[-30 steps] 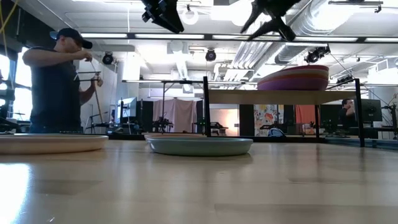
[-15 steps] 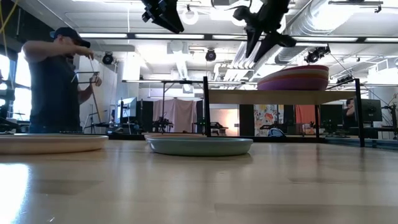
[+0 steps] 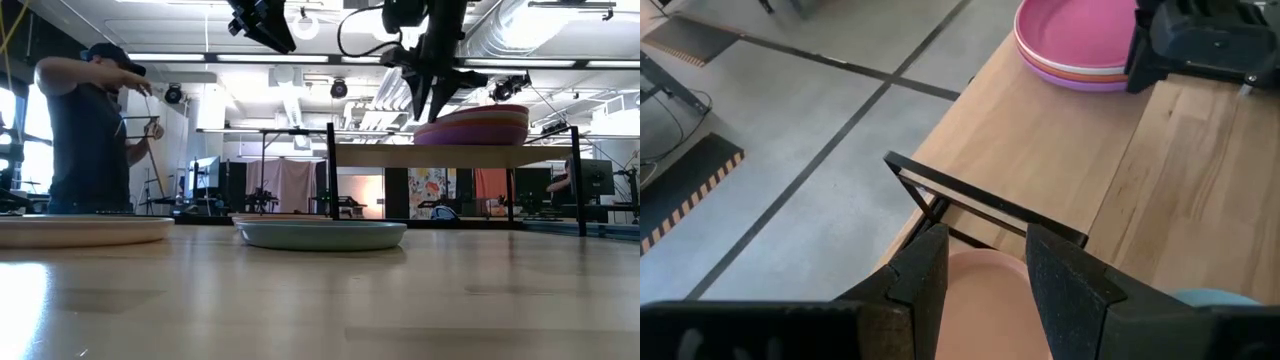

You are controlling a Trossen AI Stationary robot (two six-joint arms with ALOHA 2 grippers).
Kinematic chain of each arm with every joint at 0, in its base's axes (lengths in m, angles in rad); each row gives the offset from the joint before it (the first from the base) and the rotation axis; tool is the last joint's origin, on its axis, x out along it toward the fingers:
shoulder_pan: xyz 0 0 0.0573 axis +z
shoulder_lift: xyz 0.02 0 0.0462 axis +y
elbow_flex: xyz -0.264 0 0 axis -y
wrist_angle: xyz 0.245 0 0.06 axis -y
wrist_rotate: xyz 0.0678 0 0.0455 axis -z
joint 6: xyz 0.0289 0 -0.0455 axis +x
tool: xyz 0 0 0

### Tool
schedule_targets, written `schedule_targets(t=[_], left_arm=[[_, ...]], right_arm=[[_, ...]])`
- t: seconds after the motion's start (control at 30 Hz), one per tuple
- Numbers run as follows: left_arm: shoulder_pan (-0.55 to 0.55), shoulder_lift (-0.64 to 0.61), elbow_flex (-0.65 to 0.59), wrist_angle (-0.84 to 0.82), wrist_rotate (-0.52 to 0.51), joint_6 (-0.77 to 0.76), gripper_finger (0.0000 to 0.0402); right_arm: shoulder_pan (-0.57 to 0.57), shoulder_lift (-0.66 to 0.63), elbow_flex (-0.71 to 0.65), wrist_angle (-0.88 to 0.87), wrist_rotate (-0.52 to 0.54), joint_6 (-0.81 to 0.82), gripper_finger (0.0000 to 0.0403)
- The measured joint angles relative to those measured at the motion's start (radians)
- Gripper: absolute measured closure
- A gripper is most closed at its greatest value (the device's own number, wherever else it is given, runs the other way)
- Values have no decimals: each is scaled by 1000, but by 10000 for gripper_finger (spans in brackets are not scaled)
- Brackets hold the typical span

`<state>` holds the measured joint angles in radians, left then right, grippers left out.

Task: Place and stack plates onto a shelf
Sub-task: Adjust the stacked plates on the shelf, then put the brown plate on the shelf

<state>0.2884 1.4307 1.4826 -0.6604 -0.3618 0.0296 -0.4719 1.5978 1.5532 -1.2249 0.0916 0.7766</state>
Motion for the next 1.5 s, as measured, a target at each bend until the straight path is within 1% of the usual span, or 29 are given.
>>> schedule_targets(t=[0.3,0.57,0.63,0.77,0.93,1.07,1.23,1.4,1.5], left_arm=[[0,0,0,0,0,0,277],[0,0,0,-1,0,0,277],[0,0,0,-13,0,0,277],[-4,0,0,-106,0,-11,277],[-4,0,-4,-292,1,-51,277],[-12,-6,-72,-326,22,-78,277],[-23,-10,-200,-304,39,-15,277],[-28,-9,-348,-212,75,89,277],[-29,-10,-427,-116,91,178,277]], right_arm=[[-15,0,0,-86,61,5,300],[-15,0,0,-88,60,22,300],[-10,-1,0,-86,37,16,300],[32,-2,36,-73,-40,-10,300],[112,-2,115,-65,-55,-10,300],[180,-3,166,-64,-55,33,300],[270,-3,200,-63,-55,79,300],[357,-3,208,-64,-38,114,300],[399,-3,208,-65,-12,117,300]])
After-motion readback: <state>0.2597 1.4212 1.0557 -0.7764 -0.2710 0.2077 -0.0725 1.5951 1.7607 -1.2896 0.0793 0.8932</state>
